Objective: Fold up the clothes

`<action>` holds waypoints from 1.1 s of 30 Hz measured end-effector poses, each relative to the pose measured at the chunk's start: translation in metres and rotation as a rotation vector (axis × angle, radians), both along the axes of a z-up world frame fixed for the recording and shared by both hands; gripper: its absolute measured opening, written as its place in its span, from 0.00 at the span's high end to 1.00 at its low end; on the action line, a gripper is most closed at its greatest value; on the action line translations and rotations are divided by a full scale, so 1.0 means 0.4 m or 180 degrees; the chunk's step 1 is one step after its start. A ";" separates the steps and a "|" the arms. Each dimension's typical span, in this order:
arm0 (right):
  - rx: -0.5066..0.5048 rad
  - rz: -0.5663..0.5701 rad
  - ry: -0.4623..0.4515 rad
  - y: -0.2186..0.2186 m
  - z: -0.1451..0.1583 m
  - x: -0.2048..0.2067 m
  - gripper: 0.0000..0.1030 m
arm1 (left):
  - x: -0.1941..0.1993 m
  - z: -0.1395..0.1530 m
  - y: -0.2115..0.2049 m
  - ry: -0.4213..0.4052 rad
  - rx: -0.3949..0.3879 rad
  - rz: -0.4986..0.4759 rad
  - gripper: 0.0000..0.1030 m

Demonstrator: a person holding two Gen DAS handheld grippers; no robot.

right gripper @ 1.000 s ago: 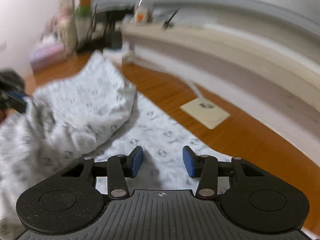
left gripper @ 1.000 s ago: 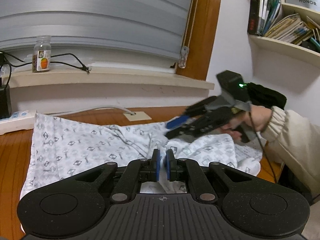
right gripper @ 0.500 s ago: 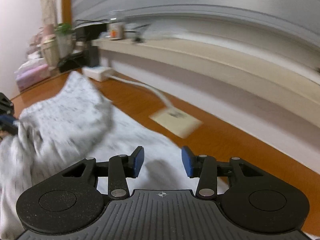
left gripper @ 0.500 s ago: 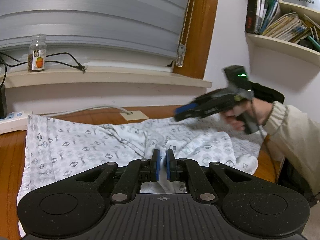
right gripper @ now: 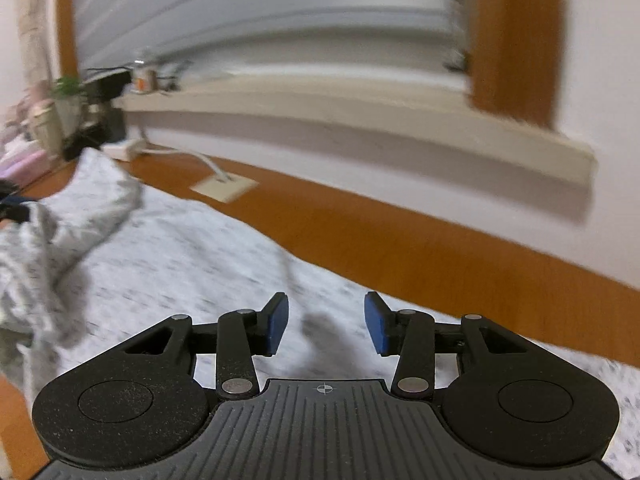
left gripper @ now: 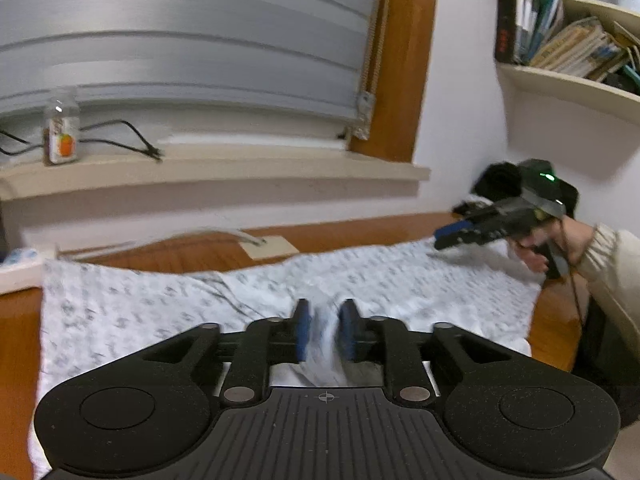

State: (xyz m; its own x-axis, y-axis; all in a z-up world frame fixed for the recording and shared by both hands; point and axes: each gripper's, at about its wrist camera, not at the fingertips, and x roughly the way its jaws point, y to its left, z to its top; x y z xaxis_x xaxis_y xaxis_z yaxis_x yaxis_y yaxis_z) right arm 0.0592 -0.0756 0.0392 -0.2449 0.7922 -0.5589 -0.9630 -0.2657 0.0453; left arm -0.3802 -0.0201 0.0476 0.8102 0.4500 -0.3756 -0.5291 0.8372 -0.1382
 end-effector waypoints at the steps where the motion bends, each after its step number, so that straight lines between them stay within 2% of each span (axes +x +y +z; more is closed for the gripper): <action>1: 0.0034 0.0064 0.0007 0.003 0.008 -0.024 0.57 | -0.007 0.006 0.007 -0.0031 0.0005 0.0037 0.73; 2: 0.0069 0.0145 0.0018 0.005 0.016 -0.053 0.56 | -0.014 0.011 0.015 -0.0047 0.0020 0.0083 0.72; 4: 0.0119 0.0317 0.0019 0.001 0.033 -0.116 0.52 | -0.023 0.019 0.035 0.0013 0.0127 0.0239 0.61; 6: 0.0149 0.0507 -0.0020 -0.009 0.051 -0.180 0.52 | -0.025 0.018 0.065 0.0110 0.0202 0.0430 0.61; 8: 0.0172 0.0695 -0.0086 -0.020 0.065 -0.248 0.52 | -0.015 0.007 0.112 0.0199 0.0145 0.0592 0.61; 14: 0.0117 0.1096 -0.0295 -0.060 0.099 -0.401 0.52 | 0.034 -0.042 0.196 0.0483 0.0024 0.0664 0.61; 24: 0.0100 0.1382 -0.0492 -0.136 0.144 -0.472 0.51 | 0.046 -0.059 0.209 0.0559 -0.0108 0.0585 0.61; 29: 0.0078 0.1578 -0.0637 -0.148 0.125 -0.525 0.50 | 0.038 -0.062 0.225 0.0531 -0.0230 0.0619 0.60; 33: 0.0092 0.1548 -0.0620 -0.122 0.110 -0.545 0.51 | 0.046 -0.063 0.219 0.0586 -0.0189 0.0646 0.60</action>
State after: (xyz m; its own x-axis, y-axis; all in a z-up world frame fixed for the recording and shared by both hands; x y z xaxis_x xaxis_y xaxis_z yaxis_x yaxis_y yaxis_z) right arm -0.1586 -0.1245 0.0830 -0.4819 0.6286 -0.6105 -0.7178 -0.6828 -0.1364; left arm -0.3619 0.0677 0.0224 0.6215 0.5688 -0.5387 -0.7058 0.7050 -0.0699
